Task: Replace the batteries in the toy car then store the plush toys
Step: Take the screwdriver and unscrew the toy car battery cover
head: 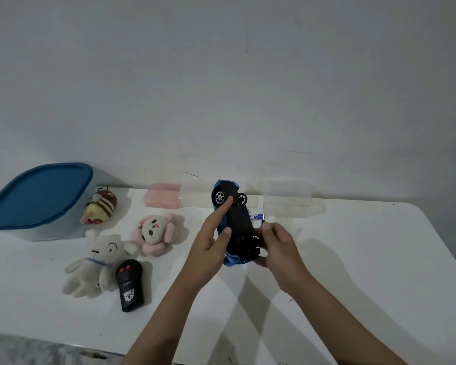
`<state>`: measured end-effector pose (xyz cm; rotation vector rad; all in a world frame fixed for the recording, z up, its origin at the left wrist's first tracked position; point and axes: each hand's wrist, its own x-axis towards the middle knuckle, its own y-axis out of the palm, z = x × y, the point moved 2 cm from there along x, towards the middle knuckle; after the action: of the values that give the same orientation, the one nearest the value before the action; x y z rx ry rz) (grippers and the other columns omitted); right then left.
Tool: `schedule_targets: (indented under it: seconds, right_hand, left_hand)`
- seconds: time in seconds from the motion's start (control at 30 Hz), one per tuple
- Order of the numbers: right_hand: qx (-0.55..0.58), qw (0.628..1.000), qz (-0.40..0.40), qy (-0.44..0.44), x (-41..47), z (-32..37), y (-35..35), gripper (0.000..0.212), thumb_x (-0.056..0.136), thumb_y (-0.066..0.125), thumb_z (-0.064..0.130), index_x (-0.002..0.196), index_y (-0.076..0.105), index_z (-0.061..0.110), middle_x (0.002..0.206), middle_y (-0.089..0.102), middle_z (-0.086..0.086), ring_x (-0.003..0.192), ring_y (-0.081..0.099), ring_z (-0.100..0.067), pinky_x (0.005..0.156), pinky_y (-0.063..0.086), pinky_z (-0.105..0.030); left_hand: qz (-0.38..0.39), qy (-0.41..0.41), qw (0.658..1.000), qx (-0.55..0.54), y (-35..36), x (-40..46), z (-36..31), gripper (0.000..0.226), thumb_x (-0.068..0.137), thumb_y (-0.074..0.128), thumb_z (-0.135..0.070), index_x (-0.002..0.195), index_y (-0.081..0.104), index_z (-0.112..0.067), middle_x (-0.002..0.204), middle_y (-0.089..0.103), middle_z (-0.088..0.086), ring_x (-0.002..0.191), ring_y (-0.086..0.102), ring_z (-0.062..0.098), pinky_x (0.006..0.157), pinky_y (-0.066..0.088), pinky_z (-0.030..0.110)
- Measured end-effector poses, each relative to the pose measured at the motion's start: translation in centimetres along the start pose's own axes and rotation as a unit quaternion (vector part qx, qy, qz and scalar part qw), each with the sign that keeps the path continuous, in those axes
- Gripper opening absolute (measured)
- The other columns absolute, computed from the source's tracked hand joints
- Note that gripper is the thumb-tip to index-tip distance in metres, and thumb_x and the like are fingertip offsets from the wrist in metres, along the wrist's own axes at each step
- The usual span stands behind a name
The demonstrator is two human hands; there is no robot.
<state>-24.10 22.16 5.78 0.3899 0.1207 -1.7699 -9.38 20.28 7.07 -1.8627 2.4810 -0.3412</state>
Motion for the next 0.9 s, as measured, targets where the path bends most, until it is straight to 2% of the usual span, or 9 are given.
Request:
schedule_targets:
  seconds: [0.1,0.2,0.3,0.37,0.47,0.57,0.67,0.77,0.9]
  right_hand:
    - [-0.004,0.999,-0.014,-0.035,-0.2,0.6,-0.1,0.025,0.101,0.037,0.024,0.085,0.051,0.011,0.096,0.063,-0.006,0.077,0.061,-0.01,0.06,0.055,-0.024]
    - [-0.002,0.998,-0.02,-0.068,-0.6,1.0,0.0,0.024,0.1,0.038,0.021,0.094,0.051,0.001,0.09,0.06,-0.007,0.072,0.058,-0.007,0.055,0.054,-0.017]
    - [-0.009,0.995,-0.019,-0.098,-0.8,1.3,0.2,0.023,0.099,0.041,0.023,0.091,0.05,0.003,0.09,0.06,-0.011,0.078,0.057,-0.015,0.072,0.058,-0.038]
    - [-0.033,0.992,-0.025,-0.116,-0.8,1.6,0.2,0.023,0.098,0.043,0.025,0.089,0.052,0.006,0.09,0.06,-0.018,0.081,0.057,-0.024,0.084,0.053,-0.056]
    - [-0.051,0.99,-0.027,-0.132,-0.7,1.7,0.1,0.022,0.097,0.046,0.027,0.087,0.052,0.008,0.089,0.059,-0.025,0.079,0.055,-0.029,0.082,0.048,-0.064]
    - [-0.059,0.986,-0.021,-0.153,-0.6,2.0,0.2,0.018,0.093,0.049,0.035,0.08,0.053,0.023,0.095,0.066,-0.014,0.086,0.063,-0.022,0.083,0.05,-0.06]
    - [-0.088,0.98,-0.006,-0.176,-0.5,2.7,0.1,0.017,0.086,0.049,0.043,0.072,0.052,0.034,0.094,0.069,-0.001,0.092,0.066,-0.017,0.083,0.053,-0.056]
    - [-0.13,0.966,-0.024,-0.22,-0.3,3.8,-0.3,0.02,0.092,0.054,0.029,0.073,0.052,0.031,0.088,0.07,0.002,0.088,0.066,-0.014,0.077,0.055,-0.053]
    - [-0.132,0.947,-0.074,-0.284,-0.3,6.2,-0.9,0.016,0.088,0.063,0.017,0.074,0.058,0.022,0.067,0.067,0.004,0.067,0.065,-0.015,0.062,0.057,-0.042]
  left_hand:
    - [-0.009,0.001,1.0,0.027,-0.1,0.4,-0.4,0.051,0.091,0.04,-0.017,0.137,0.041,-0.038,0.138,0.049,-0.017,0.128,0.044,0.001,0.104,0.037,0.021]
    - [-0.036,0.006,0.995,0.09,0.0,0.9,-1.2,0.035,0.092,0.045,-0.036,0.126,0.043,-0.043,0.111,0.064,-0.011,0.1,0.06,0.001,0.085,0.048,0.015]
    - [-0.064,0.015,0.986,0.151,-0.2,1.3,-1.4,0.041,0.088,0.058,-0.035,0.122,0.039,-0.046,0.104,0.063,-0.018,0.096,0.058,-0.004,0.076,0.043,0.005]
    - [-0.073,0.014,0.986,0.147,-0.3,1.5,-1.2,0.05,0.083,0.059,-0.033,0.126,0.037,-0.045,0.105,0.061,-0.022,0.095,0.06,0.001,0.08,0.05,0.017]
    - [-0.086,0.01,0.988,0.127,-0.4,1.6,-1.2,0.054,0.081,0.062,-0.028,0.128,0.039,-0.043,0.106,0.059,-0.023,0.094,0.06,0.001,0.08,0.054,0.026]
    - [-0.098,-0.002,0.99,0.097,-0.4,1.8,-1.3,0.052,0.081,0.07,-0.017,0.118,0.044,-0.044,0.106,0.061,-0.011,0.096,0.062,-0.001,0.076,0.055,0.022]
    - [-0.104,-0.02,0.993,0.046,-1.0,2.2,-1.7,0.05,0.071,0.075,-0.018,0.106,0.048,-0.04,0.106,0.062,0.0,0.095,0.065,0.013,0.075,0.059,0.033]
    - [-0.093,-0.024,0.995,0.005,-1.4,2.4,-2.2,0.048,0.064,0.075,-0.017,0.1,0.051,-0.038,0.107,0.061,0.005,0.094,0.065,0.02,0.075,0.059,0.038]
    - [-0.069,-0.027,0.997,-0.018,-0.9,2.7,-2.3,0.052,0.066,0.078,-0.006,0.1,0.051,-0.036,0.112,0.06,0.006,0.097,0.064,0.019,0.079,0.057,0.034]
